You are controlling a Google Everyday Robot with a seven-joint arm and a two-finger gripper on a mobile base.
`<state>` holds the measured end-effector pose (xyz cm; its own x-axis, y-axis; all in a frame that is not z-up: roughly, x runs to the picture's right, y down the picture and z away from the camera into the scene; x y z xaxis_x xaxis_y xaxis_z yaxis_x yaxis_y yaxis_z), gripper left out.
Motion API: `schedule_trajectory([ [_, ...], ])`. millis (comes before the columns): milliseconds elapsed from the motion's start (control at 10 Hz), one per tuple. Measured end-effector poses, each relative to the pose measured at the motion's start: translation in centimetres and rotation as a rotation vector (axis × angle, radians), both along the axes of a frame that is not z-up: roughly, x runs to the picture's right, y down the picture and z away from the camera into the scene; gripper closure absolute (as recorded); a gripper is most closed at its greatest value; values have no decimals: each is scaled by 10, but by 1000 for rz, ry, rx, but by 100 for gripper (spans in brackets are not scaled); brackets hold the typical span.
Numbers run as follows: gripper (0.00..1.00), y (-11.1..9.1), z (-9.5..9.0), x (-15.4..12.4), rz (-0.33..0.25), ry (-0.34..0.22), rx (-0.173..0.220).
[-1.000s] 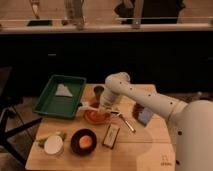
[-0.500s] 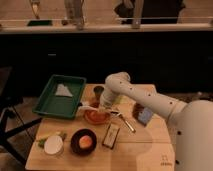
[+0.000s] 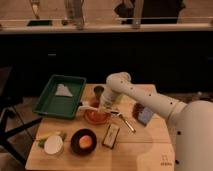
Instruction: Place brush in red bowl
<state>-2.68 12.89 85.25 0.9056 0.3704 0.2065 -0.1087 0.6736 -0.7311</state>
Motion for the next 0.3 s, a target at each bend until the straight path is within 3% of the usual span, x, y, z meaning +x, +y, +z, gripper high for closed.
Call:
schedule_trajectory([
  [300,20,0,0,0,0,-1,0],
])
